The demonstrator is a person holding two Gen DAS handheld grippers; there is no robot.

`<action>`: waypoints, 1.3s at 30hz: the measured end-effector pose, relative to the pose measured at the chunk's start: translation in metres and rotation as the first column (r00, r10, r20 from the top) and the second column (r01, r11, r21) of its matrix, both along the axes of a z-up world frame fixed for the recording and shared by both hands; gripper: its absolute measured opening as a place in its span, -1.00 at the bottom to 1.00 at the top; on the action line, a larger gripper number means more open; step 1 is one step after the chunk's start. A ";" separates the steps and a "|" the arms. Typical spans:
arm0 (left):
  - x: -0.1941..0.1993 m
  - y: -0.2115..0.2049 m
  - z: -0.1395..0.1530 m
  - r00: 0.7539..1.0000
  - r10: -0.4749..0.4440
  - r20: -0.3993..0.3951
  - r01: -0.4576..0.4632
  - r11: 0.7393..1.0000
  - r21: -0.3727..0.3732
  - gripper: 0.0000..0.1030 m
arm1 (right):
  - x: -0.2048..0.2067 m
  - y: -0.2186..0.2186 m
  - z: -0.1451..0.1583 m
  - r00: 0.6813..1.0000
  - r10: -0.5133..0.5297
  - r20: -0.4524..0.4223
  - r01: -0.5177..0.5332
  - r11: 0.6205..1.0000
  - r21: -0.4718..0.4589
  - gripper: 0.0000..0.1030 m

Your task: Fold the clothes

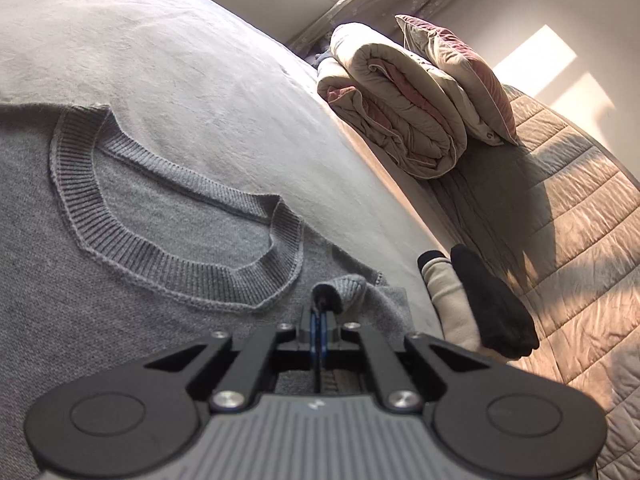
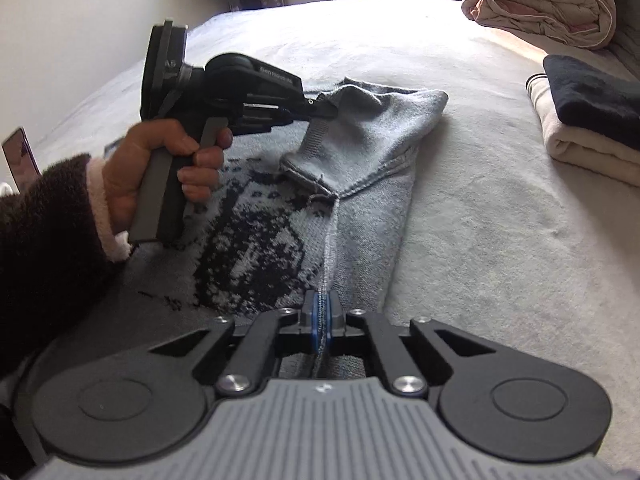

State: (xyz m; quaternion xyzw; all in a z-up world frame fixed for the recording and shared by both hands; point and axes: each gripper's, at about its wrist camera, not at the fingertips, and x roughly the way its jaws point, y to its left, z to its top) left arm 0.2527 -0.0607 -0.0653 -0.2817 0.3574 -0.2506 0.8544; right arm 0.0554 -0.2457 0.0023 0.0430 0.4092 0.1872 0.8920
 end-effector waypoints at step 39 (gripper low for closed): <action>-0.036 0.047 0.013 0.987 -0.132 -0.093 0.139 0.987 0.078 -0.08 | -0.012 0.008 0.005 0.986 0.127 -0.109 -0.096 0.963 0.252 -0.68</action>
